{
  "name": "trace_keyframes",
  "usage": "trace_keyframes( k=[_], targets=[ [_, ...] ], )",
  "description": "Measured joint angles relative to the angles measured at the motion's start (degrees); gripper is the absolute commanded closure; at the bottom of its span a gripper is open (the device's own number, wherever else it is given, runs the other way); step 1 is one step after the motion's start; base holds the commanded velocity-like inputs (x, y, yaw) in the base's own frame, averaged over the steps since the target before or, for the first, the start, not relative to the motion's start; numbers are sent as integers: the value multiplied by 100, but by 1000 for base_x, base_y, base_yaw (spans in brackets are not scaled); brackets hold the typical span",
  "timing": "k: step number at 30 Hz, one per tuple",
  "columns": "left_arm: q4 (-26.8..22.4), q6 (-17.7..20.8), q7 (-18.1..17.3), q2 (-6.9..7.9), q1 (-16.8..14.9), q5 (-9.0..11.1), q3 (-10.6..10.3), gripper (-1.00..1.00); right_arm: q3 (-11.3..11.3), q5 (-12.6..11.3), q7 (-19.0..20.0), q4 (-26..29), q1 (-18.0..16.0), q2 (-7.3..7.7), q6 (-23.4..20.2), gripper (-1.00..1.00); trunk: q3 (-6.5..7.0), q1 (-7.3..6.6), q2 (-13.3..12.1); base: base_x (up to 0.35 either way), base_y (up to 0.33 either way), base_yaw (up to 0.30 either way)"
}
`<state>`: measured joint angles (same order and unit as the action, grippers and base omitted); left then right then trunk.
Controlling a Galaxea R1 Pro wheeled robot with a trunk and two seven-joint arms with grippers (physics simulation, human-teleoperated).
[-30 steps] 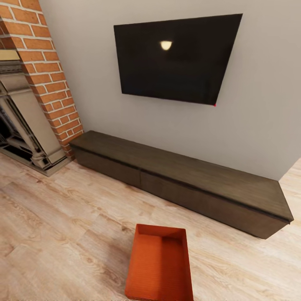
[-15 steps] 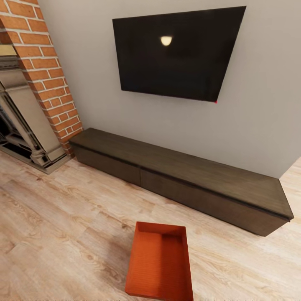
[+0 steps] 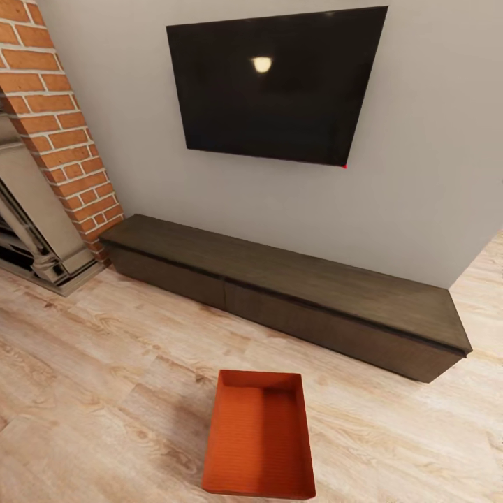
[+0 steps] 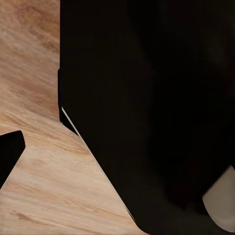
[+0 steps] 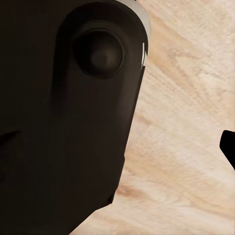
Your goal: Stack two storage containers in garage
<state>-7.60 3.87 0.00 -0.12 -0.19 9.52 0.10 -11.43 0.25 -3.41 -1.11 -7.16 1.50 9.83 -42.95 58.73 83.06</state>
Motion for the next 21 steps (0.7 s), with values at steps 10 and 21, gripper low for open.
trace_keyframes(
  k=[10, 21],
  targets=[
    [0, 0, 0, 1, 0, 0, 0, -100, -3, -11, 64, 0, 0, 0, -4, -100, -25, 0, 0, 0, 0, -4],
    [0, 0, 0, 0, 0, 0, 0, -100, 14, -51, 81, 0, 0, 8, -4, -100, -122, 0, 0, 0, 0, 0]
  ],
)
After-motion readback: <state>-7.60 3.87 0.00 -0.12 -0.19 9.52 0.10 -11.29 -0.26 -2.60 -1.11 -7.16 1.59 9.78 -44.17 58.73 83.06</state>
